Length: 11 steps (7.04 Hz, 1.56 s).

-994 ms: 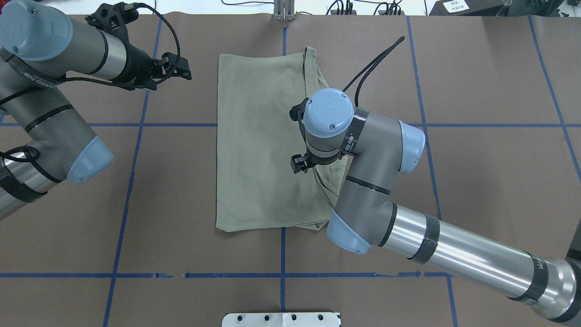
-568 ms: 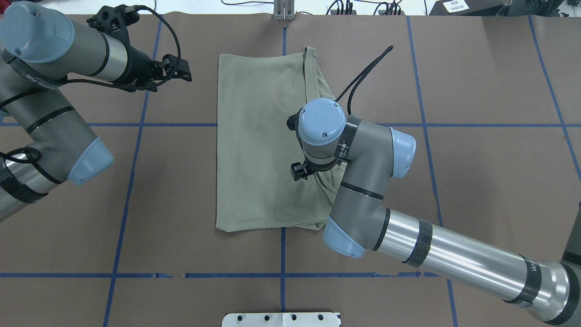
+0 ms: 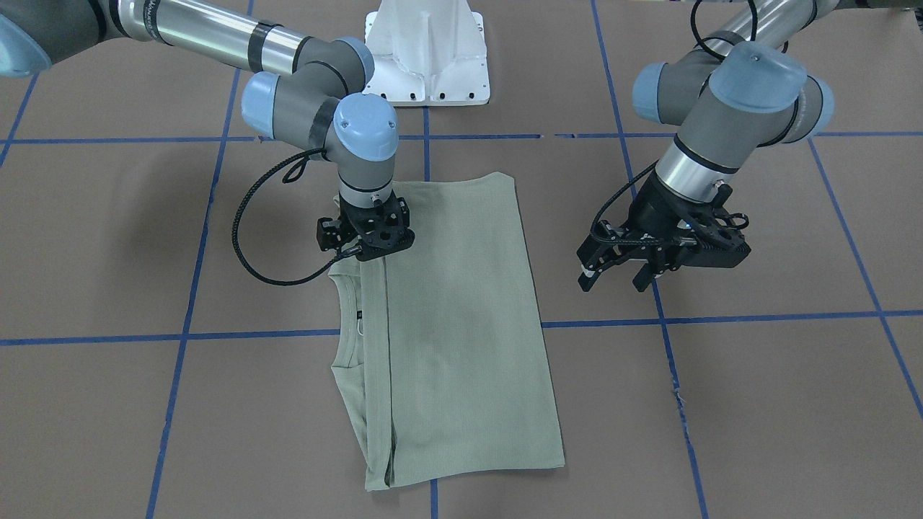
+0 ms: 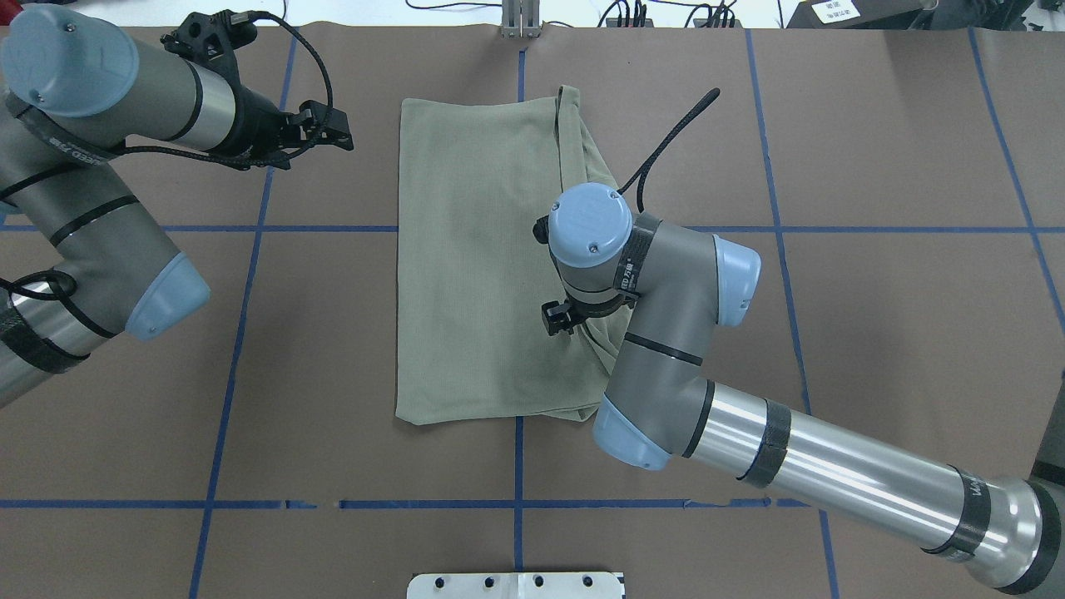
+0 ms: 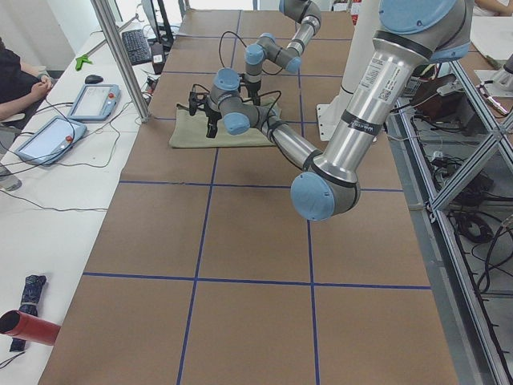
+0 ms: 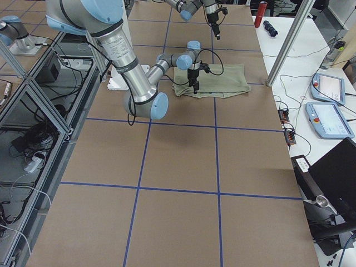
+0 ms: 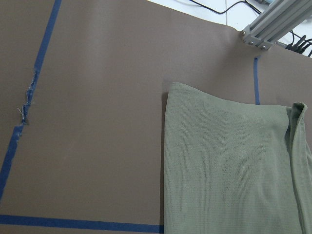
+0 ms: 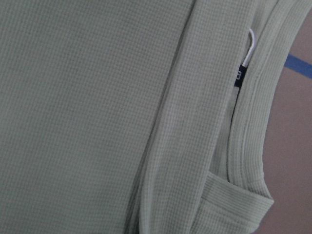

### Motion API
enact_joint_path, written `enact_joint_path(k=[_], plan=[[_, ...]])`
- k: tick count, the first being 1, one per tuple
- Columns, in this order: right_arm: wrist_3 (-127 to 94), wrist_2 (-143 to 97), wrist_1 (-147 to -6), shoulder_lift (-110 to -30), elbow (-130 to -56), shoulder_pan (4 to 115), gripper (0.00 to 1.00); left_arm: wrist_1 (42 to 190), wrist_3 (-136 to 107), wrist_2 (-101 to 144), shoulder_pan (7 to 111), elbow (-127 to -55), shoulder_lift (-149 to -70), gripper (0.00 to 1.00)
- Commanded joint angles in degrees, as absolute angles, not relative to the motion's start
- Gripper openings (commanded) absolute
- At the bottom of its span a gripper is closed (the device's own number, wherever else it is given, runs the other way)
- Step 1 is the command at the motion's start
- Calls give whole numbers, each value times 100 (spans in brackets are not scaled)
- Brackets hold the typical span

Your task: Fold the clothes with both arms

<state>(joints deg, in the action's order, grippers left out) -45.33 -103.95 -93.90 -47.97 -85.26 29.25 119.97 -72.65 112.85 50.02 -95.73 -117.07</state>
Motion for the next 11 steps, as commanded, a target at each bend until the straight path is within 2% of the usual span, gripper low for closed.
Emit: enact_joint_path(k=[1,6,8,11], plan=[[-4526,-10389,-9413,-4834,-8525,2944,100,11971,-7269,11285,5001,-9632,-11733,100],[-4281,-10415,-9413,-5184,-8525,3295,100,11936,-7269,11294,5001,-9659,-11769,100],[-3931,-10503,-9509,-5491,-8752,3558,100,11936,-7269,11407,4992,-9659,-11777,100],[-3858,-10723,-9607,-5187,-8798,3683,100,11936,-7269,11443,4992,-9659,-11777,100]])
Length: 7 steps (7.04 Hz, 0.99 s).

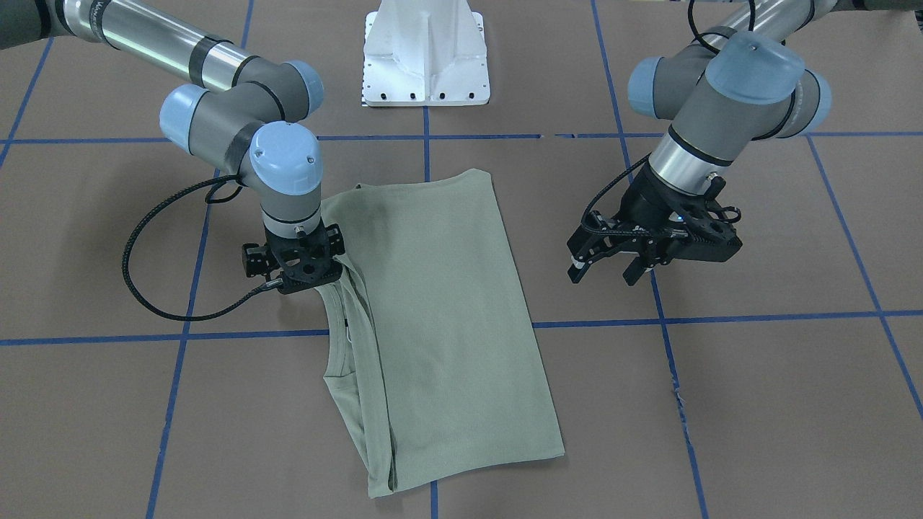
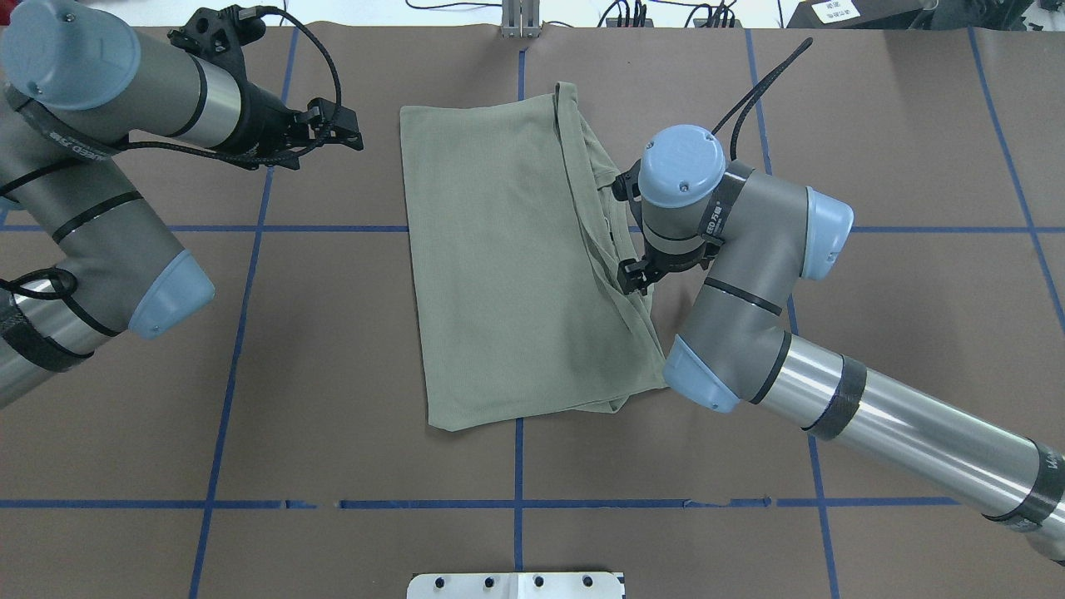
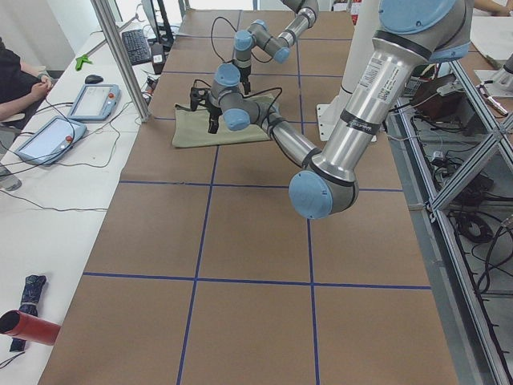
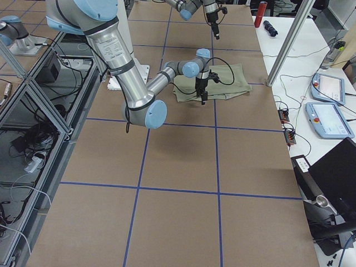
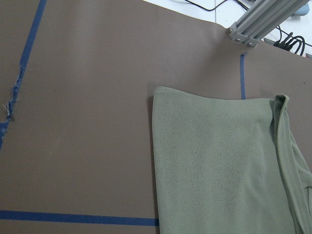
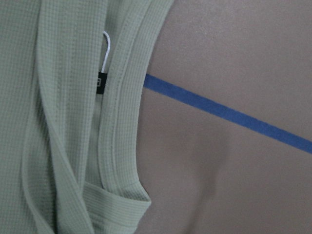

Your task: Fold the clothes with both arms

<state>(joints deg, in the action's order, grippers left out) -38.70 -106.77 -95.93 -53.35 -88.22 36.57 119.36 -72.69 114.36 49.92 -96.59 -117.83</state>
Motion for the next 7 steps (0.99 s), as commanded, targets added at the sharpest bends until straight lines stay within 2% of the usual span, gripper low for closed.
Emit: enact_joint_path(k=[1,3,7], plan=[[-3867,-10679,-9580,-4916,-8572,3683,100,11944,-7260,11443,4992,-9659,-11777,100],[-3911,-10600,-9554,-4204,-7703,3674,100,11944,-7251,11452,4992,-9633,-11777,100],[-3911,-10600,-9571,-4332,-7647,3507,100,11944,-7260,11452,4992,-9615,-11786,100]])
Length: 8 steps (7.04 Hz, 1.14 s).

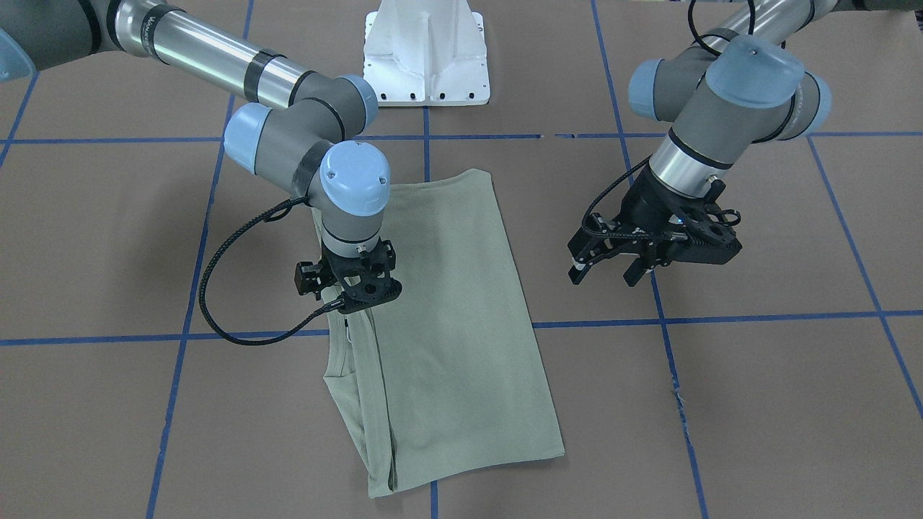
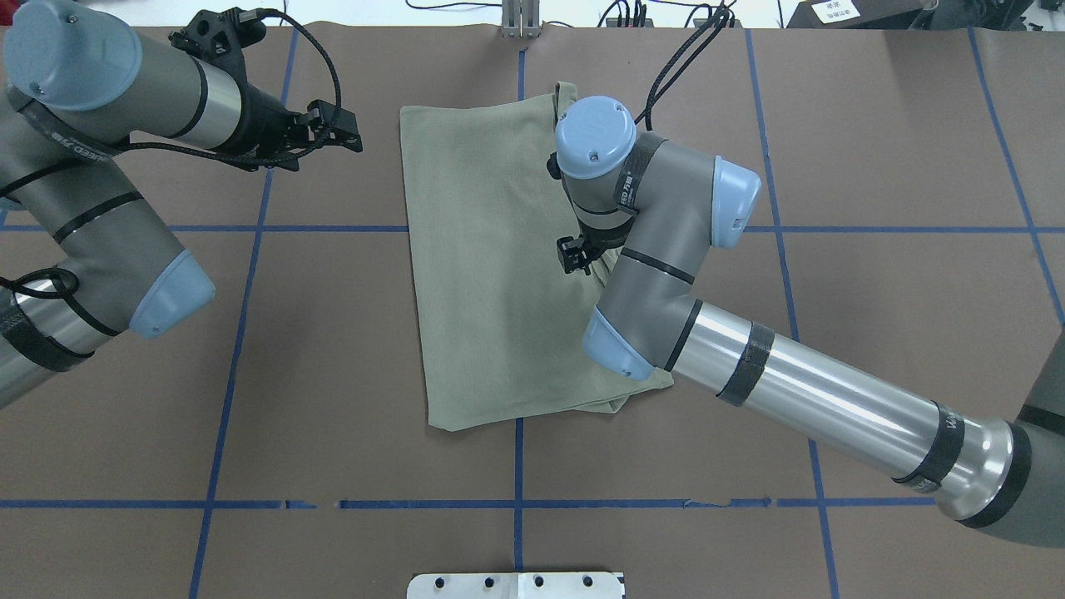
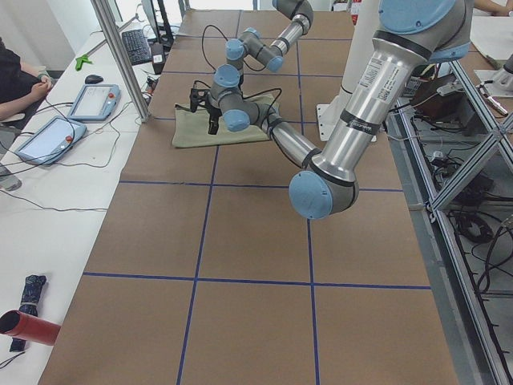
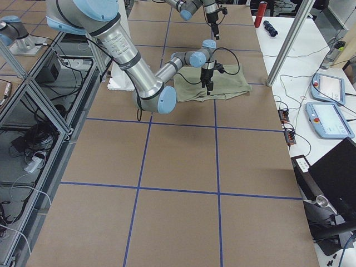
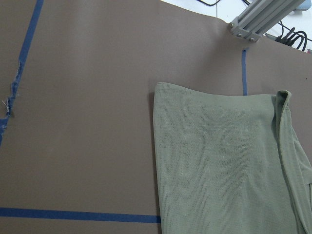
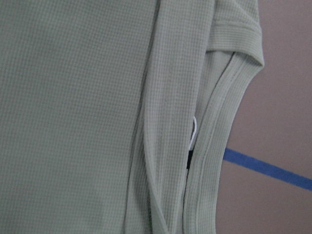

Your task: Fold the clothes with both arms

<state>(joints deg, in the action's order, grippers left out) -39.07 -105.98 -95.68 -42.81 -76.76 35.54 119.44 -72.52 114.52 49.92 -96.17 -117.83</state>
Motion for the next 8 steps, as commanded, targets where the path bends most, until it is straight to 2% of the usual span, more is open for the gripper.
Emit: enact_joint_path(k=[1,6,8], plan=[[-3894,-10600,-9597,-4342,-7638,3507,100,11953,-7260,11461,4992,-9624,-11786,100],[-3797,-10704,-9606,-4464,-7541,3804,100,11979,-7269,11461,4983,-9615,-11795,100],[-3534,-10766,-9572,-4762,-7611,3955,100,11979,-7269,11461,4983,-9607,-11795,100]])
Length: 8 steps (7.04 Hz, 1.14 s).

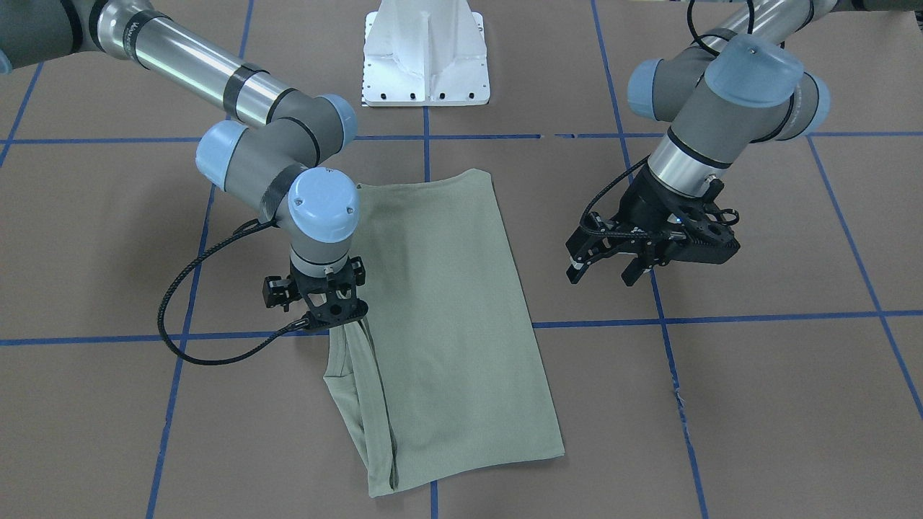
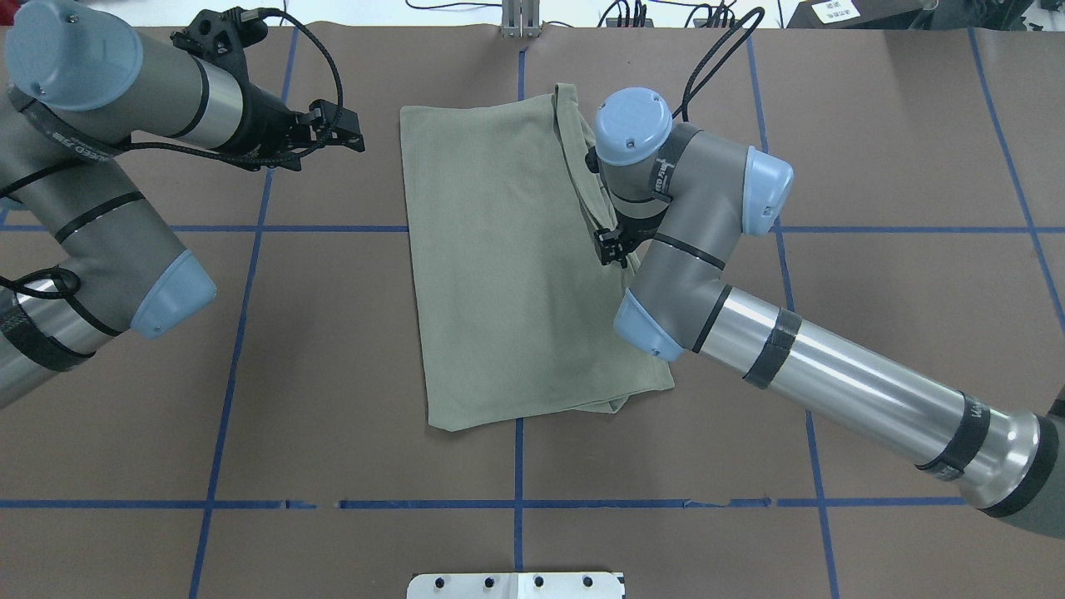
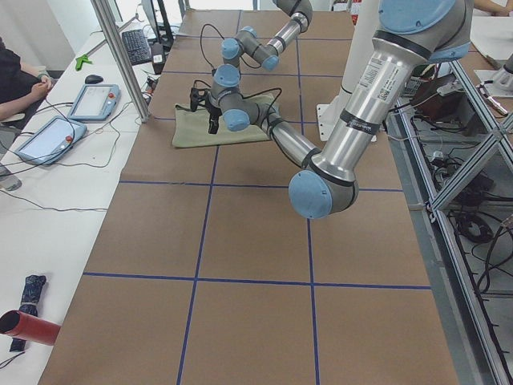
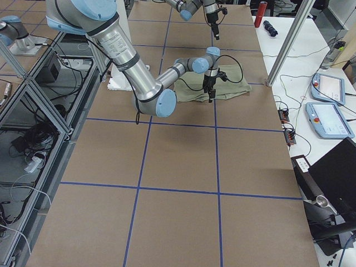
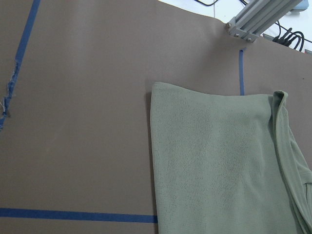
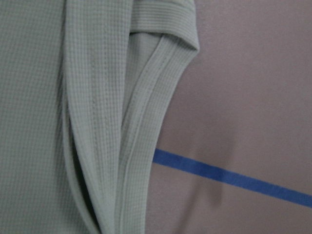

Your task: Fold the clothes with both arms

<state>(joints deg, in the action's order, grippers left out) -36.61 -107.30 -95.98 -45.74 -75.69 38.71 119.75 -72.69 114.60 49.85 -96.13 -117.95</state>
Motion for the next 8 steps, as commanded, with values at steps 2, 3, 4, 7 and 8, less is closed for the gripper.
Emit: enact_joint_path(k=[2,3,4,7,8], plan=[[-3446,-10775,-9562,-4957,-7786,4094,100,11936,-7277,11461,4966,-9641,-11821,100],[-3437,-10906,-9589,-4853,-7857,4218,100,11936,-7277,11461,4975,-9650,-11821,100],[-3428,-11029,-9589,-4643,-7857,4271,100,11936,-7277,11461,4975,-9659,-11821,100],[-3472,-10917,-8890,-4063,-7080,4280,100,11953,-7347,11452,4966,-9939,-11795,100],[-3489,-10803,-8303,-3756,-6301,4280,100,11979,-7356,11443,4966,-9984,-11778,100]])
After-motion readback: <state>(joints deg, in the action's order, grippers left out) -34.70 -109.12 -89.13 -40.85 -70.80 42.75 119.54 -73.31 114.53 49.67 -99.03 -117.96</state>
